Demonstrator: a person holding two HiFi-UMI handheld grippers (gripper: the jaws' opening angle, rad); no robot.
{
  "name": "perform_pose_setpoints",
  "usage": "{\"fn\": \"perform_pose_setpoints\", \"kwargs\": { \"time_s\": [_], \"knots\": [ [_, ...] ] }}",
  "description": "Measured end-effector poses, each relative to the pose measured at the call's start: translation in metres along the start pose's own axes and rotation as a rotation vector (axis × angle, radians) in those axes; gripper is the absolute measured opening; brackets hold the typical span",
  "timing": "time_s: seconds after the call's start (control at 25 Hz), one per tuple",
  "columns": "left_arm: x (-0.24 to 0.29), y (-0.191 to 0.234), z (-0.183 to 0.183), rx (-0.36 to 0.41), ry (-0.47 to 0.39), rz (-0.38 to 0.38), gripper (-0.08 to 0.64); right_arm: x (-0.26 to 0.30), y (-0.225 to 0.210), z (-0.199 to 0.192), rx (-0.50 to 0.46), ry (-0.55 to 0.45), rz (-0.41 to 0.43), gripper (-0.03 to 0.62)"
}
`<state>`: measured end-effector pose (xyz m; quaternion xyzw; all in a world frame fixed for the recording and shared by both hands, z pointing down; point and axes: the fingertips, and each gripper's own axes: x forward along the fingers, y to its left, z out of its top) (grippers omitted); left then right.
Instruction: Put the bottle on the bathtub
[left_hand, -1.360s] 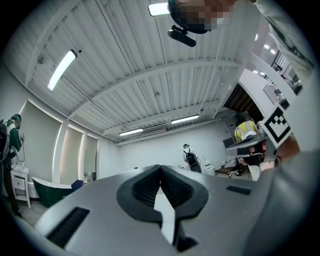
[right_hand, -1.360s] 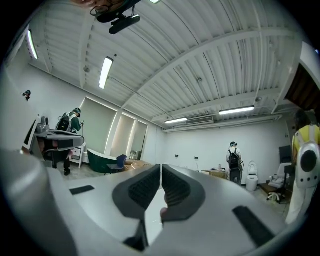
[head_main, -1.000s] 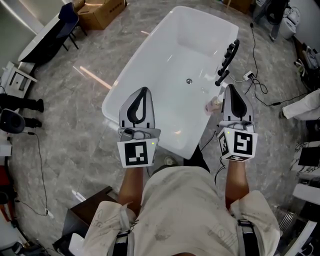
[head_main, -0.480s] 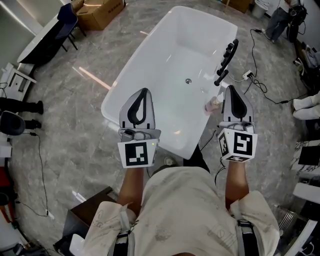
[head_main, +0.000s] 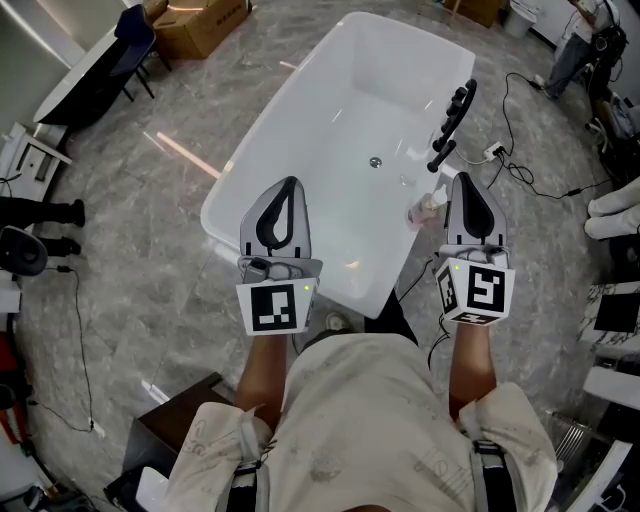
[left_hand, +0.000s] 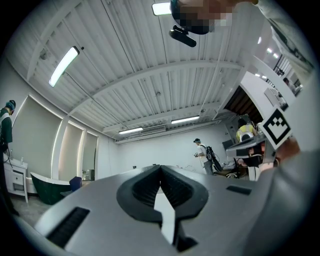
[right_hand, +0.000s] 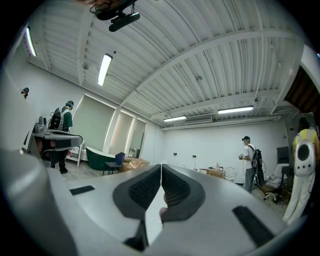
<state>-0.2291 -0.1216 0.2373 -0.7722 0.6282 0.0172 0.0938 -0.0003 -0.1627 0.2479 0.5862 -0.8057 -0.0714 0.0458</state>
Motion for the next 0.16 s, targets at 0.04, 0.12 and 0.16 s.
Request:
{"fn": "perform_pose_setpoints", "kwargs": {
  "time_s": [0.04, 0.12, 0.16],
  "knots": [
    [0.0002, 0.0002, 0.0001, 0.000, 0.000, 0.000, 0.003, 0.0003, 0.0001, 0.0004, -0.001, 0.000, 0.000, -0.006],
    [0.0002, 0.0004, 0.0002, -0.002, 0.000, 0.001, 0.003, 0.0006, 0.0005, 0.0012, -0.002, -0.001, 0.001, -0.006],
    [0.0001, 0.0004, 0.0002, -0.004, 0.000, 0.002, 0.003, 0.0006, 0.0007, 0.0016, -0.003, -0.001, 0.002, -0.006]
  ]
}}
